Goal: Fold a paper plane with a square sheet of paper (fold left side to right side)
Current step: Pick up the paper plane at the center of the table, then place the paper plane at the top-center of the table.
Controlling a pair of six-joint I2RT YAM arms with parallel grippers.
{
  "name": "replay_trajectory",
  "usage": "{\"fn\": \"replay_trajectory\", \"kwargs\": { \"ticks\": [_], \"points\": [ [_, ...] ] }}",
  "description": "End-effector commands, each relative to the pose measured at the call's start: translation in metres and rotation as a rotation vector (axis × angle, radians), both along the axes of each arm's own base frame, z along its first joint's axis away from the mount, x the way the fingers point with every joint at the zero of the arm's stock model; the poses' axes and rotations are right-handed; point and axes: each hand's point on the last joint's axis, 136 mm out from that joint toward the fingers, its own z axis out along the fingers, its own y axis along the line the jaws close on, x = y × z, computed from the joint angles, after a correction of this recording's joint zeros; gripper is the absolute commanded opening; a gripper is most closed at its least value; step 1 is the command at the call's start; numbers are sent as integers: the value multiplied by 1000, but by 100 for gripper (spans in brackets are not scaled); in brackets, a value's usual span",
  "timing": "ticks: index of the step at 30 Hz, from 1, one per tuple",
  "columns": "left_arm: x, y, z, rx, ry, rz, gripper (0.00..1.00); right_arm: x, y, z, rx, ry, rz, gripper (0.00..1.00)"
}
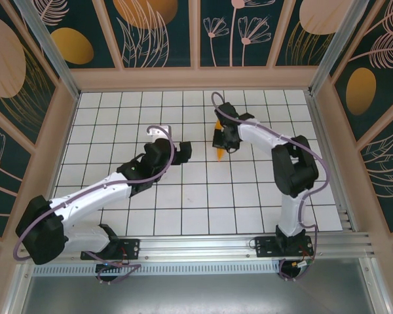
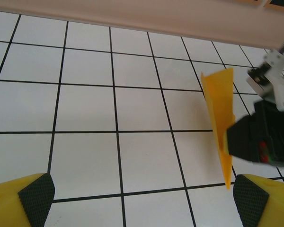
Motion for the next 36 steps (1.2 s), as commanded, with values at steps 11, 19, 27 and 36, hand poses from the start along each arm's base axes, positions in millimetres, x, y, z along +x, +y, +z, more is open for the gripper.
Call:
{"fn": "replay_trajectory", "kwargs": {
  "ticks": [11,19,27,36],
  "points": [
    [-20,9,15,5,-99,-113,98,47,-5,-20,-195,74,126,3],
    [-25,3,14,10,-98,-161,99,43,-3,-37,-182,123,130,4],
    [-23,1,12,10,-90,-158,98,44,-2,-35,-177,120,123,14],
    [-16,12,16,14,-89,-71,99,39,-6,6,-171,84,108,32]
  ]
}}
